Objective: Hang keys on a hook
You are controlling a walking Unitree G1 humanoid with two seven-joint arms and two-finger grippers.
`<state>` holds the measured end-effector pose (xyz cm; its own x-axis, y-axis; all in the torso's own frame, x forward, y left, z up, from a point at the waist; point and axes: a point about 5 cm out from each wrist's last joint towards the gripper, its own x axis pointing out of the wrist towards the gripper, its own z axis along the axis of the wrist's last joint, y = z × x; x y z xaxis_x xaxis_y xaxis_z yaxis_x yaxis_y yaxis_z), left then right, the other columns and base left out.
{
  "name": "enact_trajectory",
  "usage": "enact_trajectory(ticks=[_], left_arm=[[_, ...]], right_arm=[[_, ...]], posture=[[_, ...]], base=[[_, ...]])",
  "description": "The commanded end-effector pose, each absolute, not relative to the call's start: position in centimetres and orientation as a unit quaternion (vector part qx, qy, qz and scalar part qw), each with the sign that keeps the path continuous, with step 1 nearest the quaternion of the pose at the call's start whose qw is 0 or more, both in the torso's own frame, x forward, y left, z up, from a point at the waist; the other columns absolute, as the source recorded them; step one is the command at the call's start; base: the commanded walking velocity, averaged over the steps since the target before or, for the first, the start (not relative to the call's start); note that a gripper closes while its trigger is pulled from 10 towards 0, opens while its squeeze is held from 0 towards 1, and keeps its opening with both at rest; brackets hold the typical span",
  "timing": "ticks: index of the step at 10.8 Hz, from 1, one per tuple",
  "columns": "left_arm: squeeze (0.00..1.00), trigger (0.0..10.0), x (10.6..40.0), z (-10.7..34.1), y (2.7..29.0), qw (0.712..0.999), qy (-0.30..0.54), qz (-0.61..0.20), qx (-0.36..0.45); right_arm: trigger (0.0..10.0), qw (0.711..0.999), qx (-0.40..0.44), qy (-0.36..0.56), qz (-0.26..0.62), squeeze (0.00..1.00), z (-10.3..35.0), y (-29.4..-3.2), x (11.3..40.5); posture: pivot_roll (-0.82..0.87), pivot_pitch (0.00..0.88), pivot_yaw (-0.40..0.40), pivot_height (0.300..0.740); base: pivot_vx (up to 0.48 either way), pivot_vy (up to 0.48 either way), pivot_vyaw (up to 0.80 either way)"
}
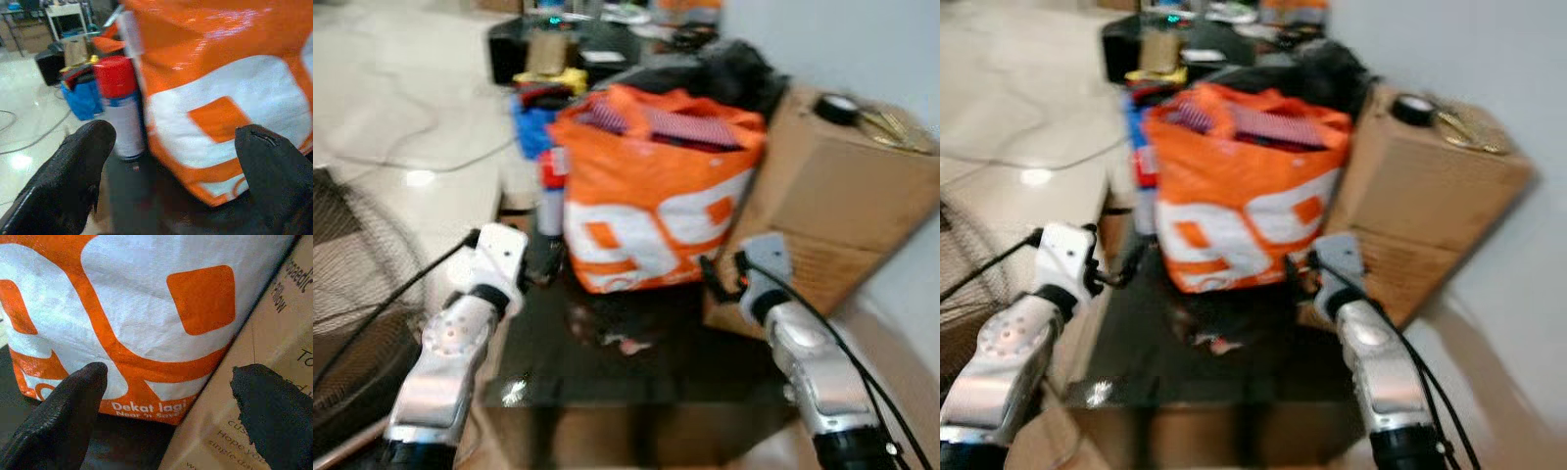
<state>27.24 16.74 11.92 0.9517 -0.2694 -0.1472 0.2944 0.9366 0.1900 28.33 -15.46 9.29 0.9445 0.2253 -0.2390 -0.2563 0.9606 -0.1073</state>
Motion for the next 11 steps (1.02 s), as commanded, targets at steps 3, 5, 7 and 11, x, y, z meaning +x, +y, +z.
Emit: enact_trajectory(ticks=[3, 5, 7, 11], left_arm=[[0.0, 10.0, 26.9, 11.5, 16.8, 0.979, 0.071, -0.147, 0.119], [0.0, 10.0, 26.6, 11.3, 16.6, 0.977, 0.081, -0.156, 0.119], [0.0, 10.0, 26.3, 10.9, 16.3, 0.971, 0.092, -0.183, 0.122], [0.0, 10.0, 24.8, 9.4, 15.3, 0.925, 0.15, -0.304, 0.169]], right_arm=[[10.0, 0.985, -0.086, 0.114, 0.099, 1.0, 9.8, -17.0, 28.5], [10.0, 0.983, -0.093, 0.114, 0.115, 1.0, 10.1, -17.0, 28.8], [10.0, 0.975, -0.116, 0.136, 0.134, 1.0, 10.0, -16.8, 29.4], [10.0, 0.943, -0.147, 0.193, 0.23, 1.0, 8.6, -15.1, 30.3]], posture=[[0.0, 0.0, -0.091, 0.74], [-0.01, 0.0, -0.096, 0.74], [-0.03, 0.0, -0.078, 0.74], [-0.06, 0.0, -0.074, 0.74]], base=[[0.09, 0.0, 0.0], [0.0, 0.0, 0.0], [0.0, 0.0, 0.0], [0.0, 0.0, 0.0]])
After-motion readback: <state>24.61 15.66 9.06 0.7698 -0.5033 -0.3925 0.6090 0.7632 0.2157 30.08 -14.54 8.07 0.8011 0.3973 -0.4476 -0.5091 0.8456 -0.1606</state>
